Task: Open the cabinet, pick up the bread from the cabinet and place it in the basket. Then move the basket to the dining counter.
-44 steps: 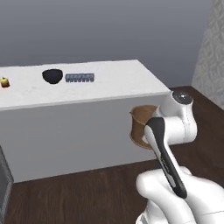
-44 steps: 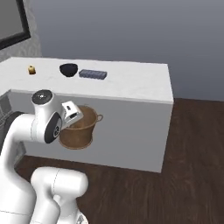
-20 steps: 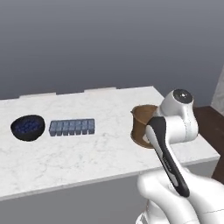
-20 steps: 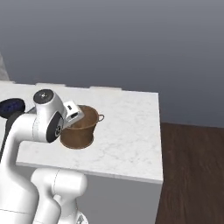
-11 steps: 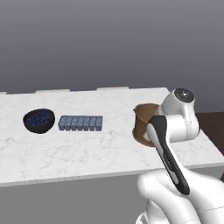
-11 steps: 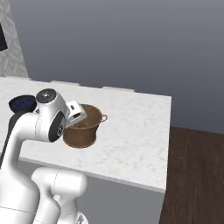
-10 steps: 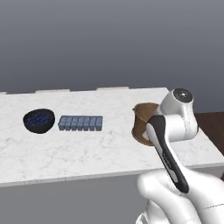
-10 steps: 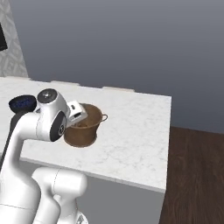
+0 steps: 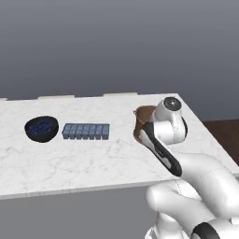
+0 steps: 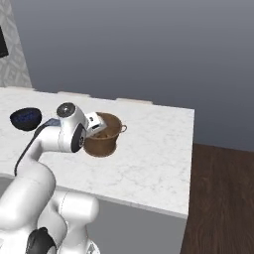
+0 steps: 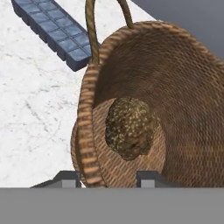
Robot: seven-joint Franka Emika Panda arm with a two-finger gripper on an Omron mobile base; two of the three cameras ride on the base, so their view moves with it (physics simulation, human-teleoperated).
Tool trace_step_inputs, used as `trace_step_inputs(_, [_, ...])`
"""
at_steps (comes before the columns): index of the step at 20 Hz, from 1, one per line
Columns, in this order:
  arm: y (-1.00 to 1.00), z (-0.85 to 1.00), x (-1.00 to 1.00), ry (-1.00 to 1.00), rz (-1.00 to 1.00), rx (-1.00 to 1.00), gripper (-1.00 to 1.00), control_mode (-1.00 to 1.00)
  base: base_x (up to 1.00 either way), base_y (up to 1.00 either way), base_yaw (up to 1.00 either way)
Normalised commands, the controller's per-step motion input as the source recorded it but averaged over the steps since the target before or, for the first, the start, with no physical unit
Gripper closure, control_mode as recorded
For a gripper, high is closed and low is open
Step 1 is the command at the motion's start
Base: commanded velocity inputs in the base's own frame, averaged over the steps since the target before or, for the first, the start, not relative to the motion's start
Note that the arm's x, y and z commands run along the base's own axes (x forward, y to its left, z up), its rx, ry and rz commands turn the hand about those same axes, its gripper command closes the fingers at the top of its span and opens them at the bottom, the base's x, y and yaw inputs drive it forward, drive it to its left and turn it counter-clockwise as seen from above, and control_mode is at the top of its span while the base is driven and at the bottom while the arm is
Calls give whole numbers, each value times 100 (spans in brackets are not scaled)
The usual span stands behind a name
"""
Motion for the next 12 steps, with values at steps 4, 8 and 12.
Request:
trace_step_inputs(4, [7,-22,100,2,-7,0,100,-100,0,0,0])
trace_step_inputs(8, [21,-24,92,7,-4,-1,100,-100,0,0,0])
trace_step_inputs(12, [13,-58,91,14,-5,0,100,-100,0,0,0])
